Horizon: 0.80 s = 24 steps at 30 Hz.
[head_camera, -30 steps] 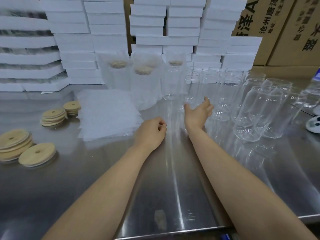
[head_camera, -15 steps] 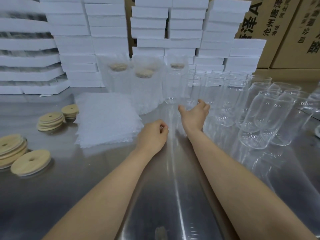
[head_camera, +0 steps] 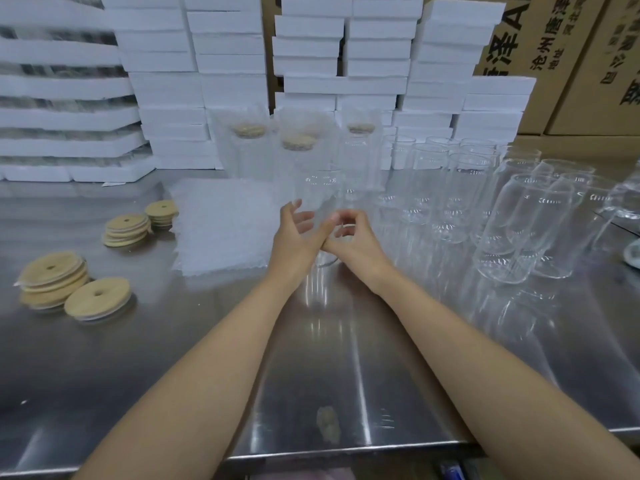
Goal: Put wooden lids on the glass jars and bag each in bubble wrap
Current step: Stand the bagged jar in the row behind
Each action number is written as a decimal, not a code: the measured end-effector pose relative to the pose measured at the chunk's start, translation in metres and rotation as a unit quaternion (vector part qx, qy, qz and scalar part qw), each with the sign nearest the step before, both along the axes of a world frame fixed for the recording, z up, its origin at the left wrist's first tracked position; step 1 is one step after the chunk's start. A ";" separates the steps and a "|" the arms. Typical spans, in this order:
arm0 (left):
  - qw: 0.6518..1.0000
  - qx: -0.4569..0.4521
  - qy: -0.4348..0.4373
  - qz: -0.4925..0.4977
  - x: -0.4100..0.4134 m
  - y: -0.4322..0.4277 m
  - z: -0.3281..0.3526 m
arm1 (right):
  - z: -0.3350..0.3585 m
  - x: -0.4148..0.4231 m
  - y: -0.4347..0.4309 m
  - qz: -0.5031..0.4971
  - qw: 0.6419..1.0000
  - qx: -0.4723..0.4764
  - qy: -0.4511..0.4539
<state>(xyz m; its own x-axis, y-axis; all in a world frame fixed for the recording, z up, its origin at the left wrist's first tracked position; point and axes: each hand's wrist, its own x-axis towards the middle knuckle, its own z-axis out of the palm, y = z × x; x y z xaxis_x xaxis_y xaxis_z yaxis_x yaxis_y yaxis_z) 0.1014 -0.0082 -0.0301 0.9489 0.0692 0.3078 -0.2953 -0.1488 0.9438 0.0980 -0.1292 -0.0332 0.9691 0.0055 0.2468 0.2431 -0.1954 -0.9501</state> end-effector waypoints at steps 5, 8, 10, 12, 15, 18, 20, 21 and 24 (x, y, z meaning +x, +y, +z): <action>0.992 -0.114 0.038 -0.042 -0.002 -0.003 0.003 | 0.007 -0.003 0.001 0.057 0.996 0.062 -0.017; 0.988 -0.132 0.026 -0.072 -0.001 -0.003 0.009 | 0.012 -0.005 -0.001 0.118 0.990 0.075 -0.007; 0.995 -0.071 0.019 -0.067 -0.001 -0.001 0.012 | 0.012 -0.007 -0.001 0.135 0.987 0.089 0.003; 0.999 -0.009 0.014 -0.043 0.000 0.004 0.017 | 0.010 -0.006 -0.001 0.140 0.980 0.136 0.027; 0.994 0.058 -0.031 0.083 0.006 0.026 0.026 | 0.010 -0.006 0.001 0.134 0.976 0.162 0.060; 0.940 0.169 -0.066 0.288 0.008 0.071 0.030 | 0.010 -0.006 0.002 0.131 0.977 0.150 0.071; 0.892 0.253 -0.010 0.374 0.003 0.101 0.031 | 0.010 -0.006 0.003 0.128 0.978 0.147 0.069; 0.870 0.293 0.042 0.393 0.000 0.113 0.032 | 0.010 -0.005 0.003 0.126 0.979 0.145 0.069; 0.807 0.404 0.229 0.365 -0.010 0.137 0.037 | 0.010 -0.004 0.004 0.121 0.980 0.145 0.069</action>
<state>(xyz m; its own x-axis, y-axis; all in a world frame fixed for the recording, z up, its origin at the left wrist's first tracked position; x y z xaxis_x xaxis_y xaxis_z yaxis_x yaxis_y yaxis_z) 0.0917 0.1291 0.0065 0.7727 0.6139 0.1615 0.5017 -0.7465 0.4371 0.0938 -0.1247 -0.0234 0.9722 0.1892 0.1379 0.1134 0.1347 -0.9844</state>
